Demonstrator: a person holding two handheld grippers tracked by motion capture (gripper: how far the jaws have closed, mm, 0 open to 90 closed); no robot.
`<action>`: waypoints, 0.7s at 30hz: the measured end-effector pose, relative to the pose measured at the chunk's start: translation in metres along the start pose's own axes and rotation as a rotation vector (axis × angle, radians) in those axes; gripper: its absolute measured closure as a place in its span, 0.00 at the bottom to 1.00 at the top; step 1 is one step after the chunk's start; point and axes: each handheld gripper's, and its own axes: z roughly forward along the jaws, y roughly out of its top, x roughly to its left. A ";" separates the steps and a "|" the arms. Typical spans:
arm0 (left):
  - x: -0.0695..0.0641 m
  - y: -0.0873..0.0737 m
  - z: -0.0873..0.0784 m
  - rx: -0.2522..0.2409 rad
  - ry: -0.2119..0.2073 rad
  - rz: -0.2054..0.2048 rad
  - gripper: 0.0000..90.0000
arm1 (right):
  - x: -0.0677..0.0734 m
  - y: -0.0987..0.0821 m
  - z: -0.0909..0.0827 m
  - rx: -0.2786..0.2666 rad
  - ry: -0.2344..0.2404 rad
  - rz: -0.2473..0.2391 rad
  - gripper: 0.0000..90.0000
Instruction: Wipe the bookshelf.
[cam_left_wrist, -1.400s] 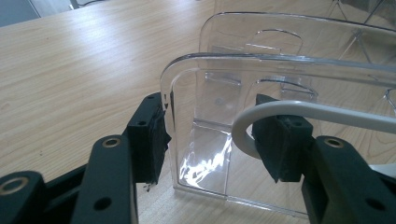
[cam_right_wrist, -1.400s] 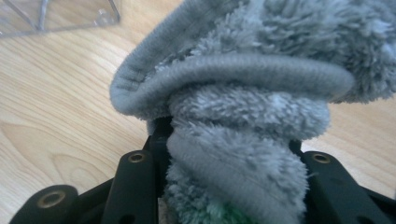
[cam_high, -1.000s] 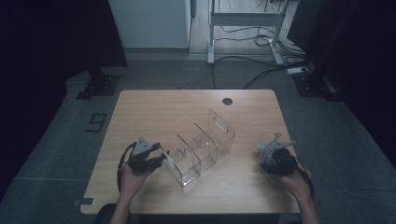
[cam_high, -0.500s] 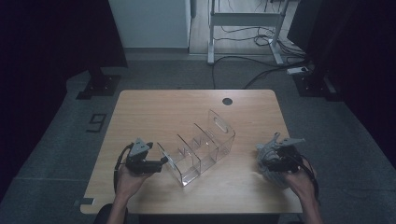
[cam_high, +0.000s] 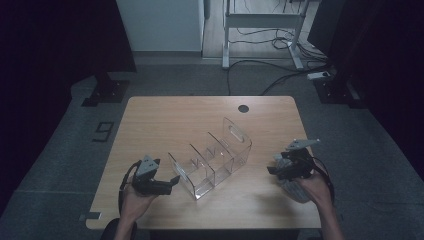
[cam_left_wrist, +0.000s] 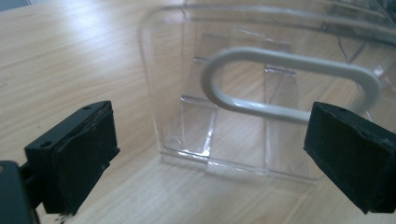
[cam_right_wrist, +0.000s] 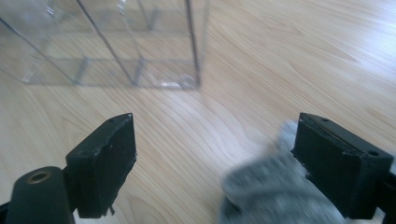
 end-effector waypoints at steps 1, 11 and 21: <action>-0.002 -0.001 0.000 0.004 0.000 0.006 0.02 | 0.001 0.003 0.003 -0.005 0.011 -0.004 0.14; -0.009 -0.011 0.017 0.062 -0.022 -0.015 0.00 | 0.019 0.042 0.045 0.015 0.097 -0.074 0.12; -0.008 -0.014 0.030 0.098 0.007 -0.011 0.00 | 0.029 0.055 0.064 0.020 0.156 -0.121 0.08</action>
